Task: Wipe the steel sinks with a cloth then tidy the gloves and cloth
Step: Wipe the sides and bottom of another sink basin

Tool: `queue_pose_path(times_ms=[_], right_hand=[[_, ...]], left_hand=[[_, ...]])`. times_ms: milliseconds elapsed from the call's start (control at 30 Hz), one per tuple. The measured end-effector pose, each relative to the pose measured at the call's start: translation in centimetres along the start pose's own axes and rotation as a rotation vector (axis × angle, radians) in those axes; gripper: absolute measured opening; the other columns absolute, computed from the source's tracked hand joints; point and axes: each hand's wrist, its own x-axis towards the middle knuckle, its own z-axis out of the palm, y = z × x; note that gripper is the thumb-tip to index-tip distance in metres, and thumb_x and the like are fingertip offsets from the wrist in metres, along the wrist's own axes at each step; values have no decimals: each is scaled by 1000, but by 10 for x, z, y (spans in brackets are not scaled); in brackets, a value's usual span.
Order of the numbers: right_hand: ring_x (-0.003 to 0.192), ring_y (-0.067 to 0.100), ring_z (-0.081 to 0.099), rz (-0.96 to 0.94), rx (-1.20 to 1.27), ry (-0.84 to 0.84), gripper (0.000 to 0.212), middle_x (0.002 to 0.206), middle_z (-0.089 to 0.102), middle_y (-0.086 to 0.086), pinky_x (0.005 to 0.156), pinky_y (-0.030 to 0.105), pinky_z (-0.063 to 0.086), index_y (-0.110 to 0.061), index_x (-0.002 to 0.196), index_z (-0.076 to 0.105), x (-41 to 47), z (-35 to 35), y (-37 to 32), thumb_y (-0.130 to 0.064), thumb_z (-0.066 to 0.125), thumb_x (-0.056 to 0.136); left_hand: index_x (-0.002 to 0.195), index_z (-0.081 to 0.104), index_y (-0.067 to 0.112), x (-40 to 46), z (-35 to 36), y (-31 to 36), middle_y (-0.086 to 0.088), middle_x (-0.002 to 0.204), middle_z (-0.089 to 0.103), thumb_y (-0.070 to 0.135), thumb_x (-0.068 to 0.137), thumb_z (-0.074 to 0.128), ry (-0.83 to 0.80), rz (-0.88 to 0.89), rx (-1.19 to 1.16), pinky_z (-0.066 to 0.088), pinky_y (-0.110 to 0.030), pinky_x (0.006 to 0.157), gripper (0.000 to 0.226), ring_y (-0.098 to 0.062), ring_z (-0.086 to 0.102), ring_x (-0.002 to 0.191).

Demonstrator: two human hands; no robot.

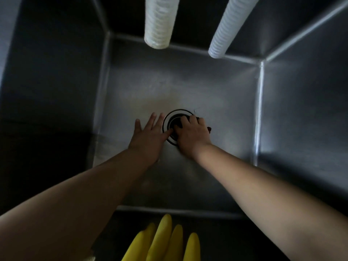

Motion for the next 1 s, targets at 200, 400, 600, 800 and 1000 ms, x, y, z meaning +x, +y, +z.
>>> queue_pose_path(times_ms=[200, 400, 600, 800, 1000], right_hand=[[121, 32, 31, 100, -88, -85, 45, 135, 36, 9, 97, 45, 29, -20, 132, 50, 5, -1, -12, -36, 44, 90], [108, 32, 46, 274, 682, 208, 30, 113, 54, 12, 90, 35, 36, -14, 109, 68, -17, -4, 13, -14, 47, 87], [105, 40, 47, 596, 571, 514, 47, 114, 55, 18, 91, 44, 32, -16, 117, 63, -56, 19, 74, -23, 40, 77], [144, 33, -5, 530, 339, 261, 63, 157, 7, 15, 115, 48, -6, -22, 150, 13, -41, 55, 89, -35, 40, 96], [141, 43, 10, 359, 291, 233, 62, 153, 20, 22, 112, 54, 10, -16, 148, 24, -75, 64, 52, -34, 45, 92]], left_hand=[[148, -8, 37, 1, 4, -4, -7, 153, -30, 39, 73, 77, -1, 11, -5, 1, -60, 114, 113, -29, -26, 141], [148, -3, 37, 1, 5, -2, -6, 154, -28, 29, 75, 75, 22, 4, -32, -1, -60, 113, 107, -28, -26, 141], [149, 0, 35, 1, 3, -3, -7, 154, -28, 31, 73, 78, 21, 15, -47, -1, -61, 112, 109, -30, -25, 141], [147, -14, 30, 2, 7, -3, -7, 155, -26, 36, 70, 79, 44, 11, -49, 0, -60, 112, 121, -29, -24, 141], [145, -25, 18, 0, 8, -4, -3, 155, -26, 40, 68, 80, 75, -19, -76, 0, -55, 114, 132, -24, -22, 143]])
